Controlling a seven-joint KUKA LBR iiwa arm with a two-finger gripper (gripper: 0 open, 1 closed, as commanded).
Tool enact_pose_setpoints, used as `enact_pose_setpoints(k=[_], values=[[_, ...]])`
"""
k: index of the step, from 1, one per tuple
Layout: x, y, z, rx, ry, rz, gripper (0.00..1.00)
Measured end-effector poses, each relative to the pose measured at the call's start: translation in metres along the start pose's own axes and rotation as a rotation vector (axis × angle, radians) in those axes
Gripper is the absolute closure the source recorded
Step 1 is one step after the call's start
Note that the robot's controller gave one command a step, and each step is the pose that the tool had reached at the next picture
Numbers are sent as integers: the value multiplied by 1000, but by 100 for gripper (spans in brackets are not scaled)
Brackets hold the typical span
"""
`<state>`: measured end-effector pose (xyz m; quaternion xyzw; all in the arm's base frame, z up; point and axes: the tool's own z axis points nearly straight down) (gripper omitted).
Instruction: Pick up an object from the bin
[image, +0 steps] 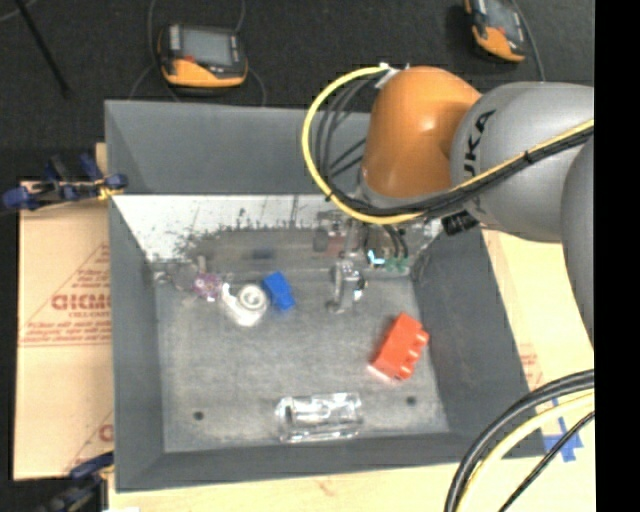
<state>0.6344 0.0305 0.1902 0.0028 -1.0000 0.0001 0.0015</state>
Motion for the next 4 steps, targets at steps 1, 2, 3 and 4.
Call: enact_pose_setpoints(k=[1,2,3,4], values=[[-8,-108,13,4,-9,42,0],[39,-128,81,1,-3,-766,0],[52,-137,117,7,-8,-1239,0],[51,-137,116,6,-10,-1235,100]])
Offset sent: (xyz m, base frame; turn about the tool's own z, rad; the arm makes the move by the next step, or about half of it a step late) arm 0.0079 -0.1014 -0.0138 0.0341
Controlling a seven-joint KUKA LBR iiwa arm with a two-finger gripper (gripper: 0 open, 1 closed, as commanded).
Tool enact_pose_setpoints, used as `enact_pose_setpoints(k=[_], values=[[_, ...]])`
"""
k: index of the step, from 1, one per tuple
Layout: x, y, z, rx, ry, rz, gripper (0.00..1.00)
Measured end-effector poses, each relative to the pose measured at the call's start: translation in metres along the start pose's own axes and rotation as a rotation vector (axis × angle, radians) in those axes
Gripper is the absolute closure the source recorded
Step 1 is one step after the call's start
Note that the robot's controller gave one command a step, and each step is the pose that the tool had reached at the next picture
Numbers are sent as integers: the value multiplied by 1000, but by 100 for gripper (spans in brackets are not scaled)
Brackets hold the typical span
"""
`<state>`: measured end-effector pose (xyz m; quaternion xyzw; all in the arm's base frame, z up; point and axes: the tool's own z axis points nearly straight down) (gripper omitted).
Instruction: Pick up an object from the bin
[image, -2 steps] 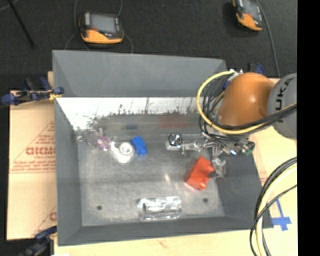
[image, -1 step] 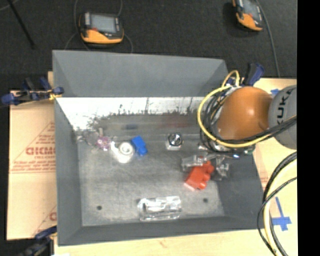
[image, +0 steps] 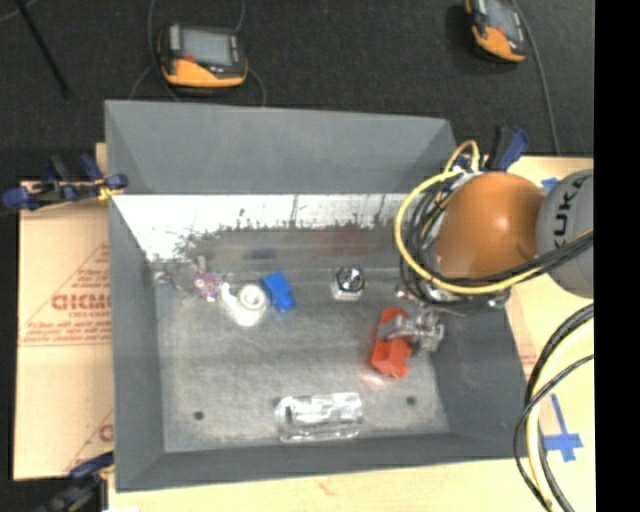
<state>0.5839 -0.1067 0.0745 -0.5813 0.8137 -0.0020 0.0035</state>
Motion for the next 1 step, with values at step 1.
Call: enact_pose_setpoints(k=[1], values=[[18,-30,-221,5,2,4,100]])
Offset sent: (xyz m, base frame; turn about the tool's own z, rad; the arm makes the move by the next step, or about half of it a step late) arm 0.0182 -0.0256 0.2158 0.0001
